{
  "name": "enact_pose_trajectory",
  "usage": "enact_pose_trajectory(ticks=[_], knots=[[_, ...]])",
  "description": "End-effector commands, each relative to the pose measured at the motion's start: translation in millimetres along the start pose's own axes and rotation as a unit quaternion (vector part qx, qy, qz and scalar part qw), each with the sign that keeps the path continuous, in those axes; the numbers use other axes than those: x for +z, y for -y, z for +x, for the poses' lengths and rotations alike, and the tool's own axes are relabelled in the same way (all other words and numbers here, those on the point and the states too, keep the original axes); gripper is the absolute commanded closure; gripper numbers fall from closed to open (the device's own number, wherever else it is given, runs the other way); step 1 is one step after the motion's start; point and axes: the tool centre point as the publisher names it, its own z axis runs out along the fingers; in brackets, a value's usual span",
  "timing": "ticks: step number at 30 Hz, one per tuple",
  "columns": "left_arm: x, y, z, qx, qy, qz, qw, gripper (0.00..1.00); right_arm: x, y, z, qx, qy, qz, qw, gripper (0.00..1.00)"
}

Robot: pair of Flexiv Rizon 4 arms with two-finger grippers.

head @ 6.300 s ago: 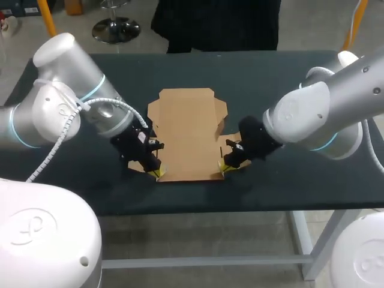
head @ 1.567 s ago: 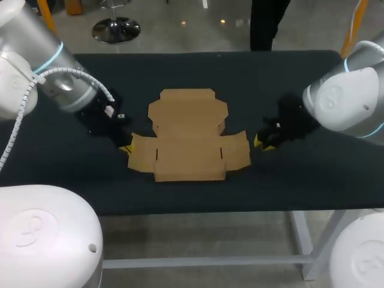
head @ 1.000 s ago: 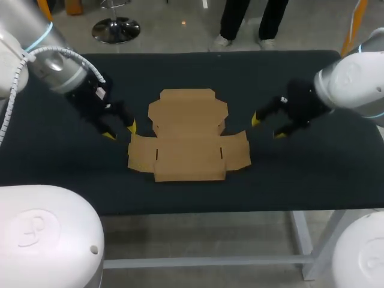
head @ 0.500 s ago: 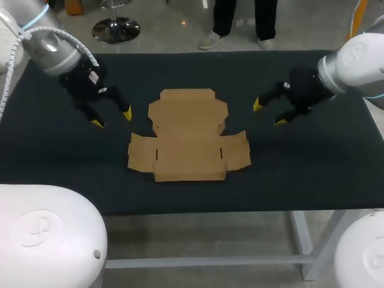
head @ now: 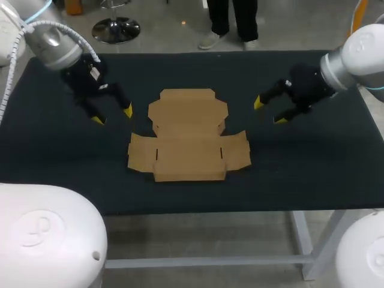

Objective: Assemble the packaging by folding the flat box into shape, placing the metal phone stand inside, and closing the box properly

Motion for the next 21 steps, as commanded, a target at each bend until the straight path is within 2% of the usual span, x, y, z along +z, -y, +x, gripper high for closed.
enact_pose_trajectory(ticks=[1, 7, 16, 21], knots=[[4, 7.8, -1.4, 0.008, -0.006, -0.006, 1.0, 0.0, 0, -3, -2, -0.007, -0.005, 0.004, 1.0, 0.0], [4, 17.5, -4.9, 0.029, -0.016, -0.01, 0.999, 0.0, 16, -22, -5, -0.029, -0.007, 0.013, 0.999, 0.0], [5, 31.5, -12.1, 0.039, -0.025, -0.015, 0.999, 0.0, 35, -56, -14, -0.054, -0.045, 0.037, 0.997, 0.0], [3, 39.8, -15.1, 0.045, -0.03, -0.017, 0.998, 0.0, 48, -70, -14, -0.059, -0.04, 0.044, 0.996, 0.0]])
